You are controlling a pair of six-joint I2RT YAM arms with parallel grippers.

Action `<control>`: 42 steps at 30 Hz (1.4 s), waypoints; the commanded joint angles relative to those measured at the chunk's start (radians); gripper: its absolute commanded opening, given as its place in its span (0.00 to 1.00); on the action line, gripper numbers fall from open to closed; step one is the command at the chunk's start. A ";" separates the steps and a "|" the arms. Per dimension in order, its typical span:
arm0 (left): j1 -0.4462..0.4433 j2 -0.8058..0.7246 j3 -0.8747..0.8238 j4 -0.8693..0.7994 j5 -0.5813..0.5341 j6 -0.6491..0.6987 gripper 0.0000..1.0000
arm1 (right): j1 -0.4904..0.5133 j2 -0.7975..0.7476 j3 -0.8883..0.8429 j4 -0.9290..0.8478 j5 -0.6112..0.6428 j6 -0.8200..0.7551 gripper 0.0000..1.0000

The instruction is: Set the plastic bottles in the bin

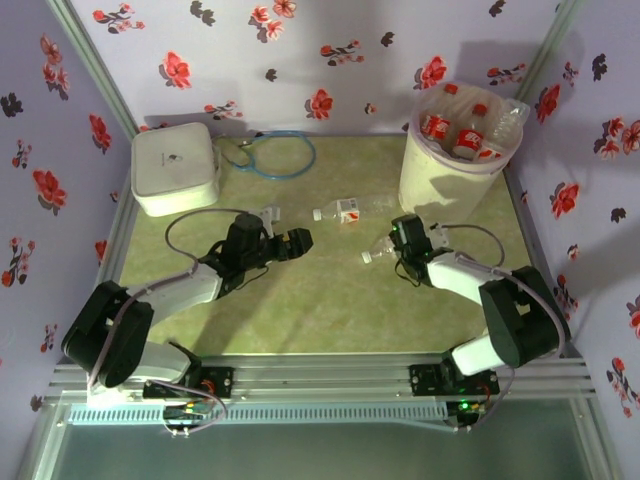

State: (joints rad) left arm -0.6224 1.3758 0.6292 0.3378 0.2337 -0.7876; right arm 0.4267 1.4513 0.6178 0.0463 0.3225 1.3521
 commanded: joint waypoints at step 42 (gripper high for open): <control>0.055 -0.295 -0.164 -0.063 -0.145 -0.058 0.88 | -0.126 0.106 1.257 -0.578 0.371 -1.254 0.54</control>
State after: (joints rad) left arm -0.5755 1.1038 0.4805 0.3012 0.1146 -0.8402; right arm 0.3527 1.4662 1.7863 -0.3794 0.6815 0.1558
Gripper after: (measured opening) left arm 0.877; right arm 0.545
